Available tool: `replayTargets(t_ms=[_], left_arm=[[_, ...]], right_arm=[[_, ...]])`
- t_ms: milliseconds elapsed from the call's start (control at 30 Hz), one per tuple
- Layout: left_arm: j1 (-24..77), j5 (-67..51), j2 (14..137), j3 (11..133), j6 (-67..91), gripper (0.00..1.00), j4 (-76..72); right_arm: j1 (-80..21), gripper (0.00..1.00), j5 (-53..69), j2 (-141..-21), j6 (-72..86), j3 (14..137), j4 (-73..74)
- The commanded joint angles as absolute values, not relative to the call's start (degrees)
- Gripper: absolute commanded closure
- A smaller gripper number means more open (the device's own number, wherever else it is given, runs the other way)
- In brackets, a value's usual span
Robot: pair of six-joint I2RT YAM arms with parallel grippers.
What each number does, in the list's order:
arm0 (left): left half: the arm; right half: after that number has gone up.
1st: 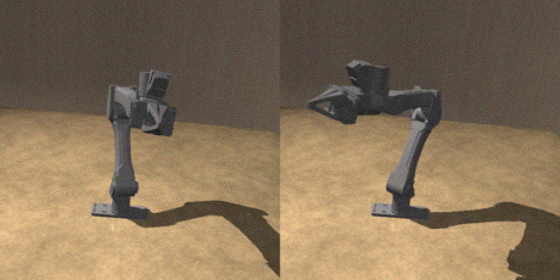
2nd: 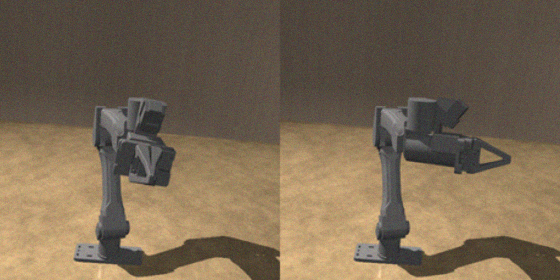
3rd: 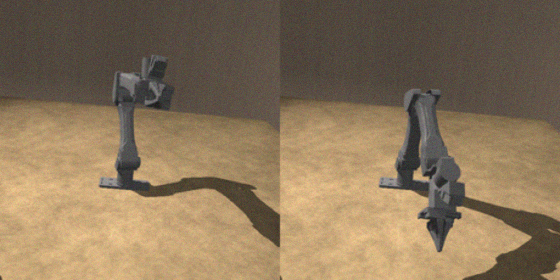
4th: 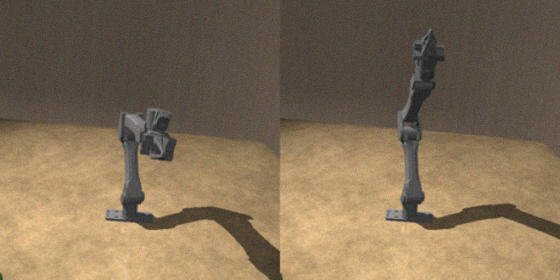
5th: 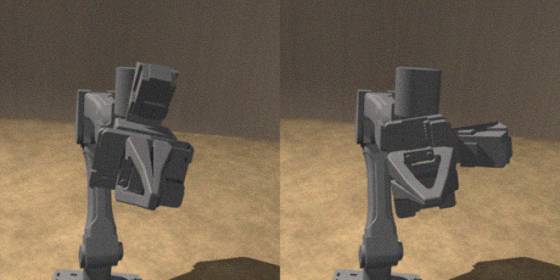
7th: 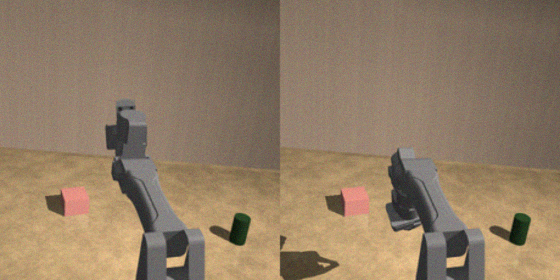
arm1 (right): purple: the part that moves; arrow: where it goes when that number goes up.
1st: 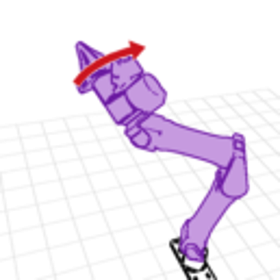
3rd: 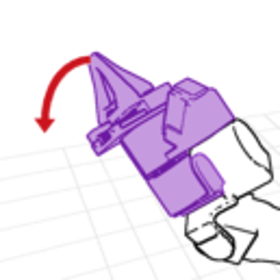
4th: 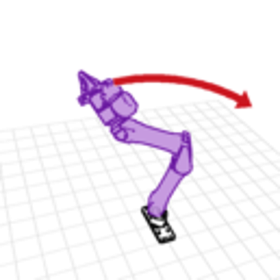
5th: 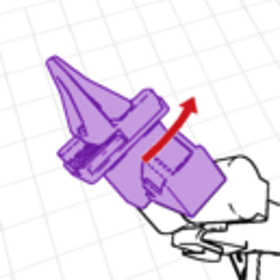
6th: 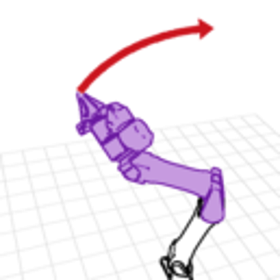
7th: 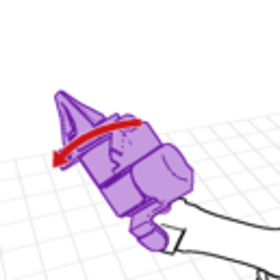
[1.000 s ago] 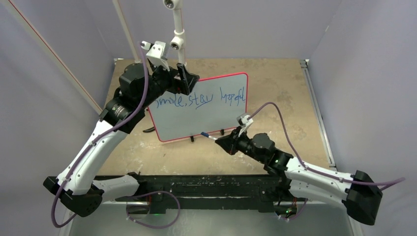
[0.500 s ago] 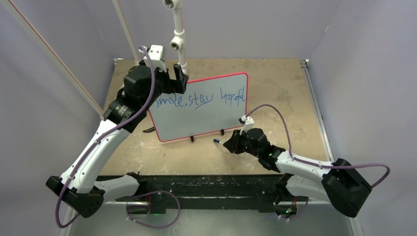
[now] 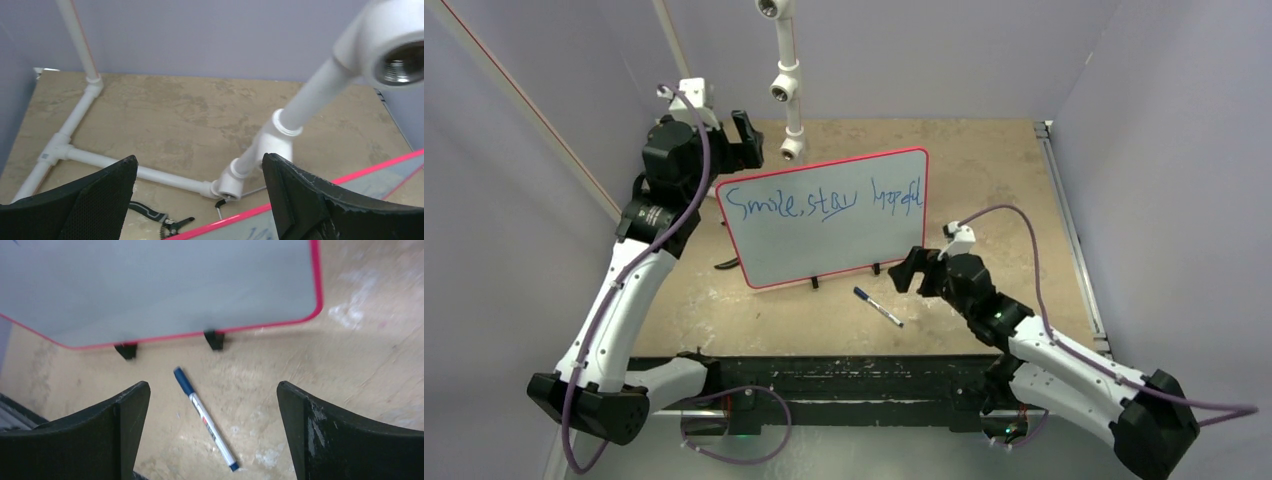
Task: Write a sentence on the whiteboard
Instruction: Reset both arms
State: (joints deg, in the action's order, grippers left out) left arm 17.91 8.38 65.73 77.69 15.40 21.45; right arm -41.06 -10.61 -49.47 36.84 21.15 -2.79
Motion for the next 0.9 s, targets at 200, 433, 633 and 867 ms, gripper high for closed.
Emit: replayTargets(t_ms=[200, 433, 633, 867], left_arm=[[8.7, 18.6, 54.5, 65.7, 14.1, 0.05, 14.0], [8.7, 25.8, 38.8, 51.2, 9.4, 0.03, 6.9], [8.7, 25.1, 25.9, 42.8, 8.6, 0.01, 9.3], [8.7, 26.5, 22.3, 41.6, 11.3, 0.01, 14.4]], right_arm=[[-29.4, 0.01, -15.1, -41.5, 26.9, 36.5, 4.8], [-28.5, 0.02, -20.1, -30.4, 18.1, 36.2, -5.3], [-28.5, 0.02, -20.1, -24.5, 11.1, 31.1, -14.5], [-28.5, 0.02, -21.0, -25.6, 11.0, 31.0, -14.4]])
